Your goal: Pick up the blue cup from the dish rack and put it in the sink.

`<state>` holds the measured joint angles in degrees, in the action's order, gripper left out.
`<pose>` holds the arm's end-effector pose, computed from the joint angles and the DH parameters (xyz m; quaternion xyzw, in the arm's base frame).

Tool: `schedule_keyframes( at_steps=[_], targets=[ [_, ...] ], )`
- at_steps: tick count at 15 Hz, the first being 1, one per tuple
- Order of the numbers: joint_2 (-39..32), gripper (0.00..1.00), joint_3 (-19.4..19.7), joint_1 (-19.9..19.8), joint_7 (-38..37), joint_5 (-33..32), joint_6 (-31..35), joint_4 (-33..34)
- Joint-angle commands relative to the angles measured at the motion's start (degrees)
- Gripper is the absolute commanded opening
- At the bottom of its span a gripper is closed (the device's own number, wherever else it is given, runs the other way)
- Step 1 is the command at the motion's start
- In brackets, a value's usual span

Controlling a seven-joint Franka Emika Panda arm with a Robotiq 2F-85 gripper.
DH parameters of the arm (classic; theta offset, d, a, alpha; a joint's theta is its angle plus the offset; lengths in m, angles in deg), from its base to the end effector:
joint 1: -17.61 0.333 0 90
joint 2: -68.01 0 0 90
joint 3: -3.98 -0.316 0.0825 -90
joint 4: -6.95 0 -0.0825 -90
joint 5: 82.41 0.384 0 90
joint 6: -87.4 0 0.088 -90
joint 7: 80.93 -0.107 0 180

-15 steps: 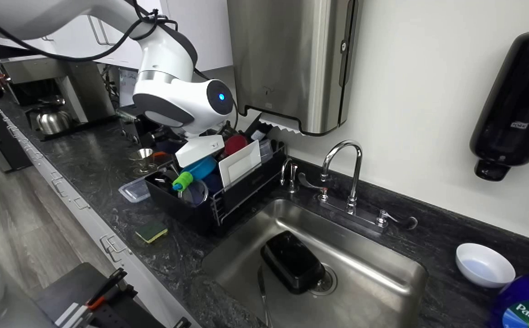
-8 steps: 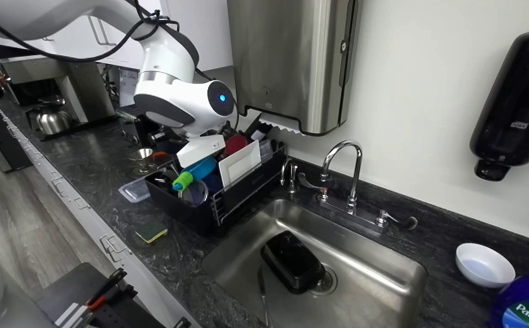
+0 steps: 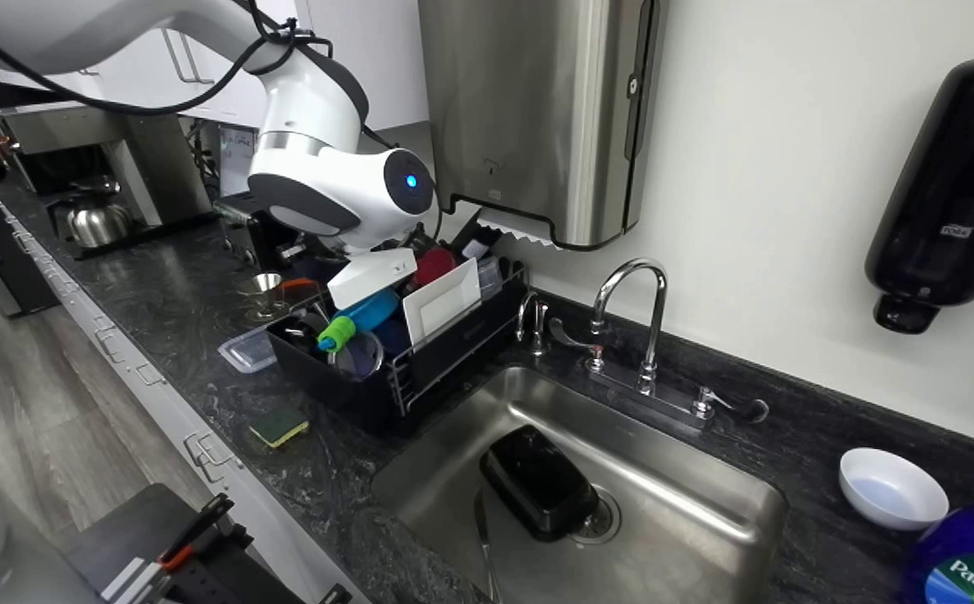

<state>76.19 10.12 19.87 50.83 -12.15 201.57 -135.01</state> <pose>0.4491 0.0279 0.3510 -0.6402 -0.5801 -0.3936 0.3142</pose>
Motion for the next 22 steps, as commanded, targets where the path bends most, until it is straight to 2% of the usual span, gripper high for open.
schedule_keyframes(
  at_steps=[1,7,15,22],
  targets=[
    [-0.71,0.02,-1.36,-1.64,2.39,1.6,0.22,0.44],
    [1.37,0.02,-1.47,-1.51,-0.05,1.4,-1.85,0.34],
    [10.57,0.02,-1.26,-2.11,-7.48,-1.1,-8.63,-0.87],
    [15.64,0.02,0.58,-5.49,-11.57,-11.37,-17.6,-1.77]
  ],
)
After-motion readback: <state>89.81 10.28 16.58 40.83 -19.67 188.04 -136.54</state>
